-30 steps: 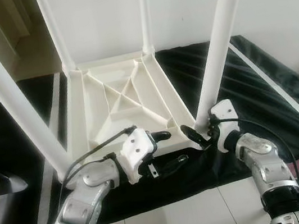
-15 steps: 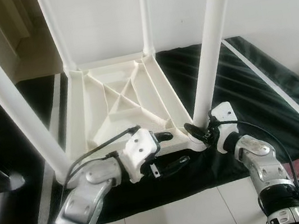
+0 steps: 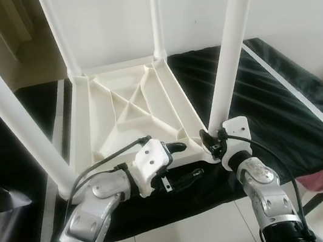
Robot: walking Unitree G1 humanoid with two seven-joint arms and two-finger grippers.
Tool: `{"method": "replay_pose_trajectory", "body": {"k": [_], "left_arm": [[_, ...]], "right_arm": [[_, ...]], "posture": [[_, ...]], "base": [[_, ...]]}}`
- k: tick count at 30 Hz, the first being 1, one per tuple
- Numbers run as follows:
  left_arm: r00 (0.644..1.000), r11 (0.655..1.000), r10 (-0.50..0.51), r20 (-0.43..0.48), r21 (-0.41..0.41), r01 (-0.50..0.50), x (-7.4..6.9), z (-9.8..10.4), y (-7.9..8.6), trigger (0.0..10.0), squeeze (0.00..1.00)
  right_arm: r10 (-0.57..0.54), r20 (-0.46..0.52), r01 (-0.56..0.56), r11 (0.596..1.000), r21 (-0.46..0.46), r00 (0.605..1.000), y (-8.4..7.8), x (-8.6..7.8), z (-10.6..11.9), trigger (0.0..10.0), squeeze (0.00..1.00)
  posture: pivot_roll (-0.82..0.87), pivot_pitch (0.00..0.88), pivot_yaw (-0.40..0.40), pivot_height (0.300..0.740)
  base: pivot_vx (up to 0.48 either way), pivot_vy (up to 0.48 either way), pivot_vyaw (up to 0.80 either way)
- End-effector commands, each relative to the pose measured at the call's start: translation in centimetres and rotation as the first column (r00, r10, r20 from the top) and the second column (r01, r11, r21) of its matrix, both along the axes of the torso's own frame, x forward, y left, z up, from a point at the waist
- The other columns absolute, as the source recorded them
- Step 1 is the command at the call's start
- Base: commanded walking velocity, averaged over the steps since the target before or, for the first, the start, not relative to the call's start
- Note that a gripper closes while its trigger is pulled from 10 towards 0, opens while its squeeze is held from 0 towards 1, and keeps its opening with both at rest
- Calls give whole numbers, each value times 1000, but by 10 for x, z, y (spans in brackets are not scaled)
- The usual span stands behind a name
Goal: Building children table
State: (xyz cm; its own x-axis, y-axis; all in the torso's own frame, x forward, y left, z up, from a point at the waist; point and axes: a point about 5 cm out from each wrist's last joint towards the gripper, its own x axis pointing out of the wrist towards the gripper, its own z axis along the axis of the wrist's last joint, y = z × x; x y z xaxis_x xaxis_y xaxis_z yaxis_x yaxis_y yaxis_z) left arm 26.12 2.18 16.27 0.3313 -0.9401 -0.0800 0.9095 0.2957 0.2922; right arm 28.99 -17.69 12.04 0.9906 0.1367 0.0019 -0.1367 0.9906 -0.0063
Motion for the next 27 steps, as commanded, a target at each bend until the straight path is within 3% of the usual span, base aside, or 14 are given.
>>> {"method": "replay_pose_trajectory", "body": {"k": [1,3,8,11,14,19,20,22,23,24,25,27], "left_arm": [[999,999,34,-14,8,-34,1,-6,1,10000,0],[999,1000,25,-21,15,-25,-2,-8,2,10000,0],[999,1000,23,-27,18,-23,-2,-9,2,10000,0],[999,999,30,-28,19,-29,-1,-9,3,10000,0],[999,999,28,-28,15,-28,-2,-10,2,10000,0],[999,1000,22,-28,15,-22,-4,-10,1,10000,0],[999,1000,22,-29,15,-22,-4,-10,2,10000,0],[999,1000,22,-29,15,-22,-4,-10,2,10000,0],[999,1000,23,-29,16,-22,-4,-11,2,10000,0],[999,1000,23,-29,16,-22,-4,-11,2,10000,0],[999,1000,25,-30,17,-24,-4,-11,3,10000,0],[999,1000,26,-31,18,-25,-4,-11,3,10000,0]], "right_arm": [[-95,-115,95,995,-5,989,2,-7,-20,10000,0],[-183,-143,186,983,9,973,8,-12,-24,10000,0],[-284,-162,297,953,63,945,24,-19,-26,10000,0],[-296,-173,314,945,91,939,26,-18,-25,10000,0],[-251,-124,268,952,146,960,36,-16,-15,10000,0],[-247,-100,259,956,140,964,34,-20,-10,10000,0],[-253,-101,265,954,137,962,34,-21,-10,10000,282],[-253,-101,265,954,137,962,34,-21,-10,10000,282],[-259,-102,272,953,137,960,34,-21,-9,10000,863],[-259,-102,272,953,137,960,34,-21,-9,10000,863],[-253,-89,263,955,135,963,34,-22,-6,10000,1000],[-252,-81,261,956,132,964,34,-23,-4,10000,1000]], "posture": [[38,0,-30,740],[39,0,-29,740],[46,0,-33,740],[46,0,-33,740],[43,0,-31,740],[41,0,-31,740],[41,0,-31,740],[41,0,-31,740],[39,0,-31,740],[39,0,-31,740],[38,0,-30,740],[38,0,-30,740]], "base": [[0,0,0],[0,0,0],[0,0,0],[0,0,0],[0,0,0],[0,0,0],[0,0,0],[0,0,0],[0,0,0],[0,0,0],[0,0,0],[0,0,0]]}}
